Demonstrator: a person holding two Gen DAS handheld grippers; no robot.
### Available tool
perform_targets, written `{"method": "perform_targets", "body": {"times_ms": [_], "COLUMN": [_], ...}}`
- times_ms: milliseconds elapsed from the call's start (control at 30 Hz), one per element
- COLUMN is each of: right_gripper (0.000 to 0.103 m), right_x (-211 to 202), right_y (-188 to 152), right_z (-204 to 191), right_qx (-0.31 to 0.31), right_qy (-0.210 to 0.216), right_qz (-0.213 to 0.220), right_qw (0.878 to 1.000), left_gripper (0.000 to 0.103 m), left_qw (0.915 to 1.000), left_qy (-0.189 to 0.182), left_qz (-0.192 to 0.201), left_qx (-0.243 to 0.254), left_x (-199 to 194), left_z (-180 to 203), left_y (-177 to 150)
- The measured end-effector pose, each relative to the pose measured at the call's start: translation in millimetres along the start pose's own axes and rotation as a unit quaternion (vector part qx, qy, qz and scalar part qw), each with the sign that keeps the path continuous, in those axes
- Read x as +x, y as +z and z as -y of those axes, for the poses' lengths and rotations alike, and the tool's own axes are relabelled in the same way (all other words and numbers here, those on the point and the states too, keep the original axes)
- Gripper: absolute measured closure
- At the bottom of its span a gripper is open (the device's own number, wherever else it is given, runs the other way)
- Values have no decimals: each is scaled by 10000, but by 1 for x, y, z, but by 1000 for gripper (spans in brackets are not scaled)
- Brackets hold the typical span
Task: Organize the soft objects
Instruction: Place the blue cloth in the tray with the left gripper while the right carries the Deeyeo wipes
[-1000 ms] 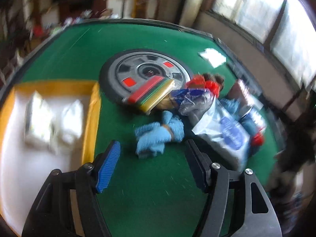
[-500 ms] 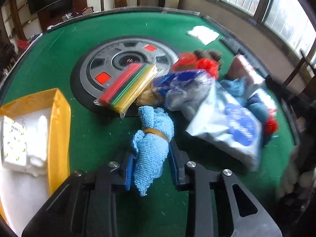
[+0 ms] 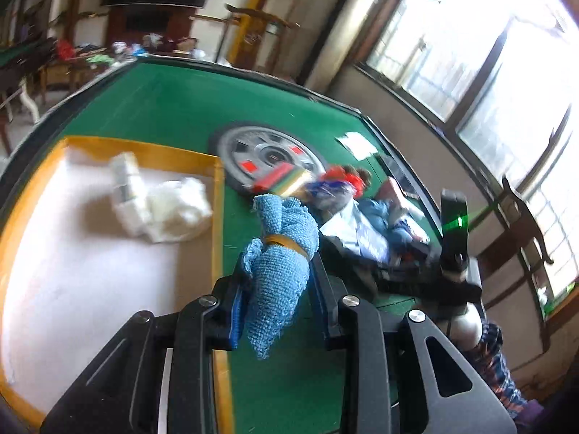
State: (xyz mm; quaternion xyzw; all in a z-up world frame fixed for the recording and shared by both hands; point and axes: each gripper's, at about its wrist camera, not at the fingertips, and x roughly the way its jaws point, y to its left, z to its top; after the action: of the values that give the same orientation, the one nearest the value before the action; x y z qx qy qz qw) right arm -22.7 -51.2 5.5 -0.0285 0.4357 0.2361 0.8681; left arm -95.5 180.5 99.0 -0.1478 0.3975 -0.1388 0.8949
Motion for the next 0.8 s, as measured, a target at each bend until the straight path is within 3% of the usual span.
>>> {"method": "perform_targets", "body": {"times_ms": [67,200,300,367,400,500,633,800], "right_gripper": [19,19,20,27,40,47,48,47], "right_x": [3,12,22,27,25,15,-17,-50], "right_y": [-5,-1,0,-3,-4,-4,-2,22], "right_z": [-17,-56,-72,-75,-72,-66,-67,-105], "right_qx": [-122,-663,-790,-773,-705,-487,-157,40], "right_qy": [283,-683,-1022,-1207,-1194,-1019,-681,354], "right_qz": [-214,-238,-401,-528,-509,-547,-376,-34], "right_qw": [9993,9952,9908,9883,9890,9921,9968,9994], "left_gripper": [76,76,76,76,76,76,76,75], "left_qw": [9998,9986,9969,9958,9957,9954,9953,9935], "left_qy": [140,333,408,479,492,667,792,767], "left_qz": [58,129,125,151,165,206,62,-172], "left_qx": [-100,-382,-661,-760,-772,-656,-548,-822], "left_x": [-12,-24,-34,-42,-45,-54,-44,-1], "left_z": [-16,-48,-75,-88,-91,-103,-118,-146], "left_y": [-3,-8,-14,-16,-15,-10,8,38]}}
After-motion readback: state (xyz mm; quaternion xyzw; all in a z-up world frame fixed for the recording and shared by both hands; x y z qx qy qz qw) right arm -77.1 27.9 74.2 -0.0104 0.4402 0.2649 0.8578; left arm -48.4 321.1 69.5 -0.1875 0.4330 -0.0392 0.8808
